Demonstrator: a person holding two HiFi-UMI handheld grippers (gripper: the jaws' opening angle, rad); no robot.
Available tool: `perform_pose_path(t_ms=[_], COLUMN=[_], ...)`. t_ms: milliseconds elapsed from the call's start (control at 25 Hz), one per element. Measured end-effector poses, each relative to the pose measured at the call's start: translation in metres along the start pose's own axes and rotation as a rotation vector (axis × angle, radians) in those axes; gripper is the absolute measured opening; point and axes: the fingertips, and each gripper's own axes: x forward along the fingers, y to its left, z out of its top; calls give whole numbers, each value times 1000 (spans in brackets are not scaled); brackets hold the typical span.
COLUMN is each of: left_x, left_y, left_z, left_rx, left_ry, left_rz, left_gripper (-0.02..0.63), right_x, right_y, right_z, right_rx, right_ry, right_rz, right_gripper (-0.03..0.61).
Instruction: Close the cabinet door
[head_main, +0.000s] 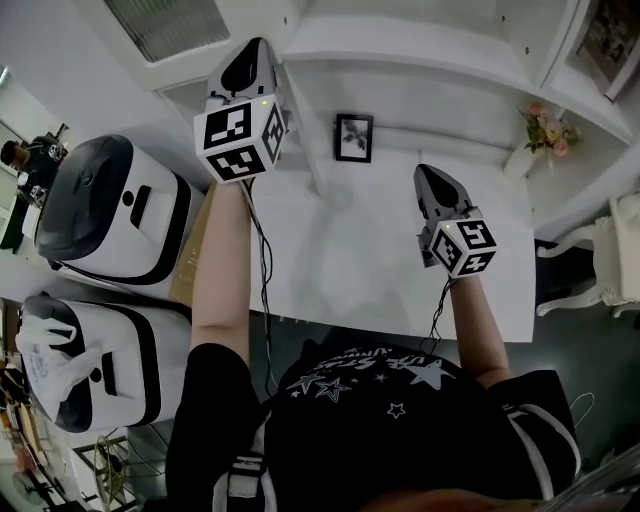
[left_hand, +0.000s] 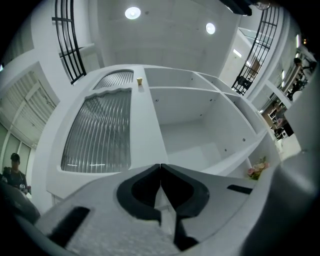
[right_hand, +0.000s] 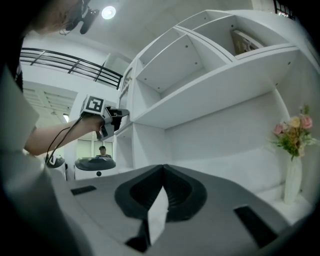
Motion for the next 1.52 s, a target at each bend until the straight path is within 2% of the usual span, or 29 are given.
perform_pose_path(t_ms=[80,280,480,600,840,1040,1160,1360,1520], left_x=[0,0,-34,-71,-173,-275,-335,-426,-490], left_y=[0,-1,-4,-19,-57,-83,-101,-150,-200], left_z=[0,1,5,5,-1,-15,-17,-9,-9], left_rx=[22,140,129,99,37,-6,-7,-57,-127], left_ry=[4,59,80,91,114,193,247,275,292], left_rz=[20,60,144,159,125,109,93,59,16], left_gripper=[5,3,3,3,12,14,35,35,35], right_x=[-2,-8,-27,-42,-81,-134,-176,-258,-331], right_y=[1,0,13,24,59,102,128,157,178], right_z=[-6,-19,-20,-27,-39,-33,-30,-30,-41], right_rx=[4,12,21,6,6,-2,-21,-38,-55], right_ry=[15,53,46,62,82,75,73,75,112], right_rz=[36,106,125,143,164,185,208,198,183], right_gripper=[5,5,5,5,5,5,5,5,5])
